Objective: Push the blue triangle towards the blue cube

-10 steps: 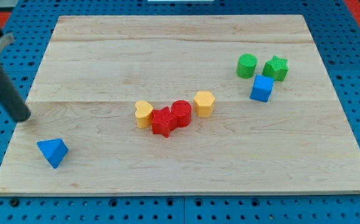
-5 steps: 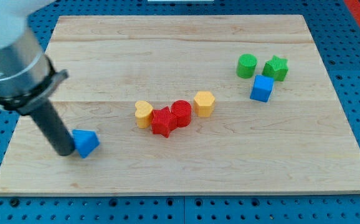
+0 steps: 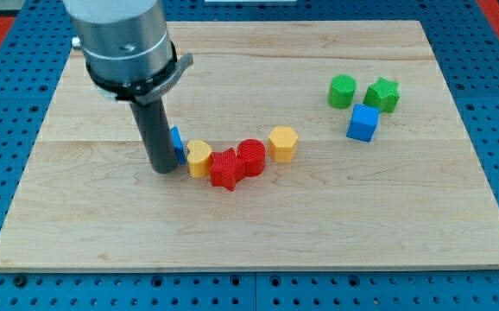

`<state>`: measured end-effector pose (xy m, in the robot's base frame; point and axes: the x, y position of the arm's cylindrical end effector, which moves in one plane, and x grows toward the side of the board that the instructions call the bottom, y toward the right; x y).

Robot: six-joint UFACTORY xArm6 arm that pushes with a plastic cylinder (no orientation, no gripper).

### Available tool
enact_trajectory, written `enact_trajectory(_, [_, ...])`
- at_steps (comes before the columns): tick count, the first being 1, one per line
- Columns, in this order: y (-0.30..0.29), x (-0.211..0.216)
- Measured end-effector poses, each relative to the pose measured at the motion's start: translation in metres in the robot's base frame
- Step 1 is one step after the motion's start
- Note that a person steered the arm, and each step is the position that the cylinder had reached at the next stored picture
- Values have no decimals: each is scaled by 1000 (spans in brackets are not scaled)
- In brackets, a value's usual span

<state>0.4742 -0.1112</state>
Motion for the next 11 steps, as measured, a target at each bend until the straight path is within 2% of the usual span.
enact_trajectory(2, [-18,-39])
enact_trajectory(3, [-24,-40])
enact_trajectory(6, [2,-55])
enact_trajectory(8, [46,-71])
enact_trajectory(10, [49,-112])
enact_trajectory(11, [67,-98])
